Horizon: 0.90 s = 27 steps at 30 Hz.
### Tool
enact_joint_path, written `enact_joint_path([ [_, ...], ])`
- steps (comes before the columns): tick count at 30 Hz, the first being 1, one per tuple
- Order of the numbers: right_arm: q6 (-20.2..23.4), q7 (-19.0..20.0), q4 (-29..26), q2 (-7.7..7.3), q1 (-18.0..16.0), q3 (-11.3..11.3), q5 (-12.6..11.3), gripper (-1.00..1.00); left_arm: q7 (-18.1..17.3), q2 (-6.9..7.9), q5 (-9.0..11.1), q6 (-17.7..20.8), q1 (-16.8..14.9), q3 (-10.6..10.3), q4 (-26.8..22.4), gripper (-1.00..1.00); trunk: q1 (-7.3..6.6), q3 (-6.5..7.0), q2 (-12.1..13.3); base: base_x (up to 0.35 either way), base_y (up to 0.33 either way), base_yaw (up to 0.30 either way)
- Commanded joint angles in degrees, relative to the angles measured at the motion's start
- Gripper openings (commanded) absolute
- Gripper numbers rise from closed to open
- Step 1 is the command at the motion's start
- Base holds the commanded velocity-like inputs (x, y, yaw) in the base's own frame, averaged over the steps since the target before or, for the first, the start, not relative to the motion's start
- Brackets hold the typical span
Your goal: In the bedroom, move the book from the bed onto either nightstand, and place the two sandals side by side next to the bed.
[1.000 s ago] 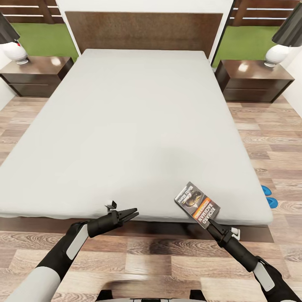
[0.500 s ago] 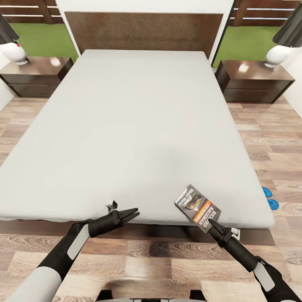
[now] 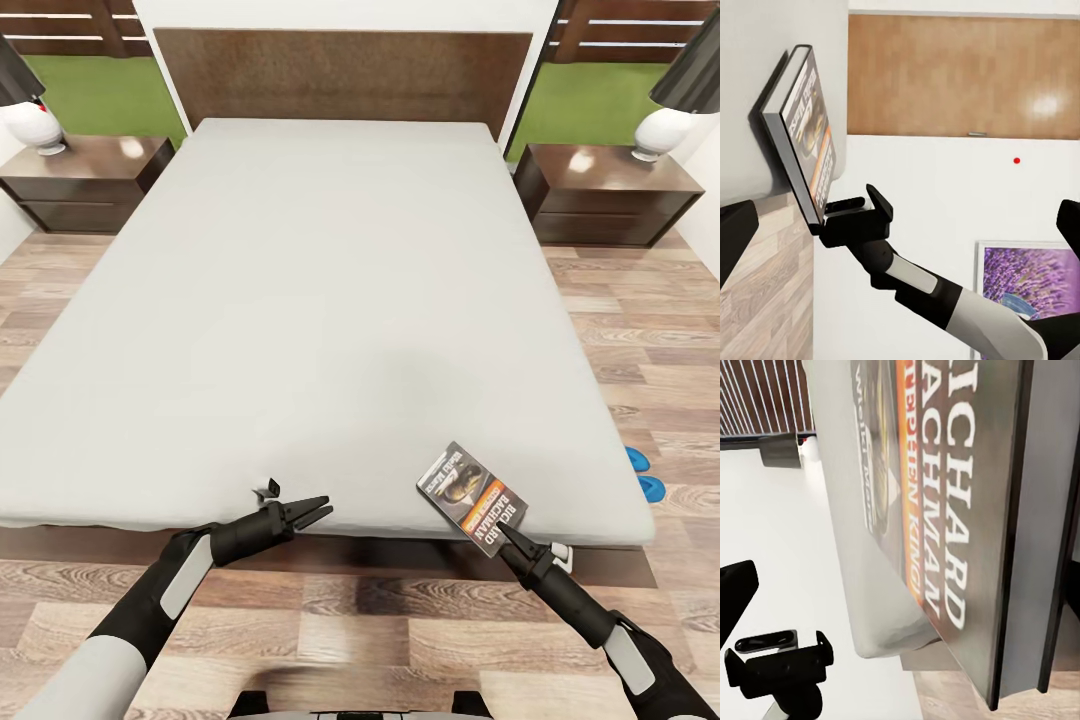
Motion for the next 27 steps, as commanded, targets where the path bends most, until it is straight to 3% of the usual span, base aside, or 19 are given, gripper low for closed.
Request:
enact_joint_path([
  [1,0.52,0.11,0.02,0.02,-0.02,-0.06,-0.18,1.0,0.03,0.06,0.47,0.48,-0.03,-0.2,0.01,1.0,0.0,-0.03,-0.01,0.0,0.0,0.0],
  [3,0.52,0.11,0.02,0.02,-0.05,-0.06,-0.18,1.0,0.03,0.06,0.47,0.48,-0.03,-0.2,0.01,1.0,0.0,-0.03,-0.01,0.0,0.0,0.0],
  [4,0.52,0.11,0.02,-0.01,-0.04,-0.06,-0.18,-1.0,0.03,0.06,0.47,0.48,-0.03,-0.2,0.01,1.0,0.0,-0.03,-0.01,0.0,0.0,0.0],
  [27,0.52,0.11,0.02,0.02,-0.02,-0.06,-0.18,-1.0,0.03,0.06,0.47,0.48,-0.03,-0.2,0.01,1.0,-0.44,0.33,0.79,0.0,0.0,0.0],
])
